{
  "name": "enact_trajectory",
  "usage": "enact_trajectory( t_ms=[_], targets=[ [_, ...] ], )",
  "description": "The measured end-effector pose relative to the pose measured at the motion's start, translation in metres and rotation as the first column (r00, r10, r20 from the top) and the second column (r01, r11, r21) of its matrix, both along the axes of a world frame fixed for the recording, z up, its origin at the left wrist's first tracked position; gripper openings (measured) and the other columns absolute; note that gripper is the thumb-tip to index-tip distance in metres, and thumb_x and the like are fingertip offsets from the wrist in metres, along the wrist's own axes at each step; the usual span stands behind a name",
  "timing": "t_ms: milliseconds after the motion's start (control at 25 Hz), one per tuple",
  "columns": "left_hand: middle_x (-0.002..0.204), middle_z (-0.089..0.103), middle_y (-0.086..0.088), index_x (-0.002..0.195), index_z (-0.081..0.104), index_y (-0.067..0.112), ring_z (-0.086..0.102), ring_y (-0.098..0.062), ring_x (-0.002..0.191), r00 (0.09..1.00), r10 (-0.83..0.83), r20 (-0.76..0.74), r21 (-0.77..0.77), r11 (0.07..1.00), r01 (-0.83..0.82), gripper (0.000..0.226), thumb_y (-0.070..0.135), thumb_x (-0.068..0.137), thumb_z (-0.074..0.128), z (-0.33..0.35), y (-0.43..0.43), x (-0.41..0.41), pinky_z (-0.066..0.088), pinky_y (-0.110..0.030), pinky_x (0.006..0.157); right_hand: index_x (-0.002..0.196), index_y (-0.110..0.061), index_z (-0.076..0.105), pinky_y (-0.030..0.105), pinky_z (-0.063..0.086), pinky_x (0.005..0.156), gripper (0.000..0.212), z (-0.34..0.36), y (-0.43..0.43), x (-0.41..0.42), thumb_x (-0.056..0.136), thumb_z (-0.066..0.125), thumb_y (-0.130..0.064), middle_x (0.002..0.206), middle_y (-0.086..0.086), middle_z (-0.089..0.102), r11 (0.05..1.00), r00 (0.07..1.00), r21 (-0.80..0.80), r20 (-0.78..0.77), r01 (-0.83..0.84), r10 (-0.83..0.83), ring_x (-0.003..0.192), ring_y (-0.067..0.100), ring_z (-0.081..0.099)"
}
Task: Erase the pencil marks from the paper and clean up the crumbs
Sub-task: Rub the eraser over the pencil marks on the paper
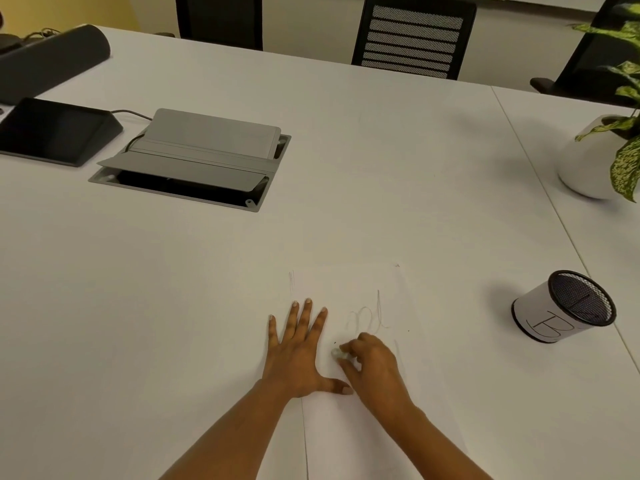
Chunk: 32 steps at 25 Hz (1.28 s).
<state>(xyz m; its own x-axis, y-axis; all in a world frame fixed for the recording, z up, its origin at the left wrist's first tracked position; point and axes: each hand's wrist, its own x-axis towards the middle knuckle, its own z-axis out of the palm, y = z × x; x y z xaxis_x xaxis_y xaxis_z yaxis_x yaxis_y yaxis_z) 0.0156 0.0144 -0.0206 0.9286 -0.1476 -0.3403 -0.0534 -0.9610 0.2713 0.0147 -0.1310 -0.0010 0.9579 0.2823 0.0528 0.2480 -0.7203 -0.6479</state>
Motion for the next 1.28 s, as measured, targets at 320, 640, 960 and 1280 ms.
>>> enact_trajectory(
  t_ms=[320,640,960,1280],
  targets=[
    [0.142,-0.043,0.001,0.131,-0.036,0.032,-0.040,-0.020,0.130,1.000,-0.003,-0.011,0.030,1.000,0.004,0.131,0.099,0.034,0.021,0.001,0.001,-0.001,-0.022,-0.056,0.105,0.086,0.001,0.065,0.010,0.029,0.057,0.014,0.006,-0.011,0.077,0.085,0.058,-0.011,0.084,0.012,0.061,0.966,0.967,-0.056,0.026,0.253,-0.252,0.072,0.012,0.047],
    [0.145,-0.039,0.000,0.129,-0.038,0.033,-0.040,-0.020,0.130,1.000,0.005,0.005,0.011,1.000,-0.005,0.131,0.100,0.022,0.001,-0.001,0.000,-0.002,-0.025,-0.054,0.103,0.085,-0.003,0.067,0.004,0.034,0.057,0.011,-0.002,0.002,0.018,0.083,0.061,-0.012,0.073,-0.002,0.050,0.999,0.999,0.021,0.019,0.038,-0.039,0.062,-0.003,0.041],
    [0.144,-0.041,0.001,0.131,-0.037,0.032,-0.041,-0.019,0.129,1.000,0.004,0.003,0.012,1.000,-0.004,0.133,0.100,0.023,0.002,-0.001,0.001,-0.001,-0.027,-0.053,0.102,0.090,0.001,0.065,0.019,0.034,0.066,0.015,0.005,0.003,0.078,0.086,0.057,-0.010,0.084,0.014,0.060,0.984,0.986,-0.067,0.026,0.168,-0.166,0.076,0.017,0.053],
    [0.143,-0.041,0.002,0.130,-0.038,0.030,-0.039,-0.021,0.130,1.000,0.012,0.009,0.005,1.000,-0.012,0.133,0.099,0.024,0.002,-0.001,0.000,-0.001,-0.035,-0.048,0.095,0.094,-0.003,0.067,0.003,0.030,0.062,0.014,0.001,-0.001,0.017,0.084,0.061,-0.012,0.078,-0.002,0.052,0.999,0.999,0.004,0.020,0.037,-0.037,0.074,0.010,0.048]
  ],
)
